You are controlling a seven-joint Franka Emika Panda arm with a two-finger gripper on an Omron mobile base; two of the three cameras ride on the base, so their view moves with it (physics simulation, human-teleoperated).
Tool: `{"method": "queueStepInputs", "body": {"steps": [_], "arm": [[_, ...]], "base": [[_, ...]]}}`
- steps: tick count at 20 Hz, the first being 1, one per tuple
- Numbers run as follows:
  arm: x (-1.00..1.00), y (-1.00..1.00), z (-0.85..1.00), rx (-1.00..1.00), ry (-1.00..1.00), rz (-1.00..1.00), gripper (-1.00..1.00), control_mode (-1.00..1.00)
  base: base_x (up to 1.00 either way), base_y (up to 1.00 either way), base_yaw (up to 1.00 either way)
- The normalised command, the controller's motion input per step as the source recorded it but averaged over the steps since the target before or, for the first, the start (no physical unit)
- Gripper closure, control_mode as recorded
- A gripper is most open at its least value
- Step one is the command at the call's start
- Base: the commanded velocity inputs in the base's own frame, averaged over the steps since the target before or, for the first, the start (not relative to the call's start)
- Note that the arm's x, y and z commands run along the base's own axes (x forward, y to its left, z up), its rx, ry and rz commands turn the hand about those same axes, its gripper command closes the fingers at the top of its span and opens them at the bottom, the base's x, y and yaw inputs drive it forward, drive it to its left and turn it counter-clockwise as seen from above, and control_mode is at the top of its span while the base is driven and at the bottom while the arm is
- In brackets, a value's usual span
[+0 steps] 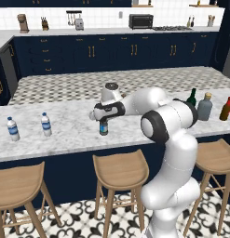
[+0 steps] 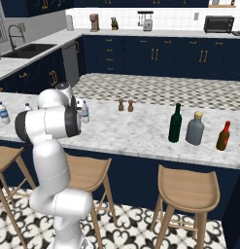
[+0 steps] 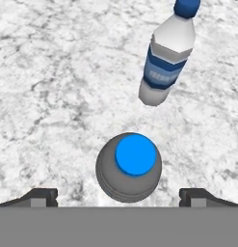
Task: Move the plastic bottles in the middle to the plastics group, and the glass bottles in the middle to the glass group.
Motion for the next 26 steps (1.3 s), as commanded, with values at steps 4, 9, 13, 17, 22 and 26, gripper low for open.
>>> {"method": "queueStepInputs", "body": {"steps": [4,9,13,17,22,26], "arm": [[0.01,0.00,0.00,0.00,0.00,0.00,-1.00,-1.00],[0.03,0.00,-0.14,0.00,0.00,0.00,-1.00,-1.00],[0.08,0.00,-0.10,0.00,0.00,0.00,-1.00,-1.00],[0.02,0.00,-0.03,0.00,0.00,0.00,-1.00,-1.00],[0.00,0.00,-0.07,0.00,0.00,0.00,-1.00,-1.00],[0.03,0.00,-0.12,0.00,0.00,0.00,-1.00,-1.00]], "base": [[0.00,0.00,0.00],[0.00,0.00,0.00],[0.00,0.00,0.00],[0.00,0.00,0.00],[0.00,0.00,0.00],[0.00,0.00,0.00]]}}
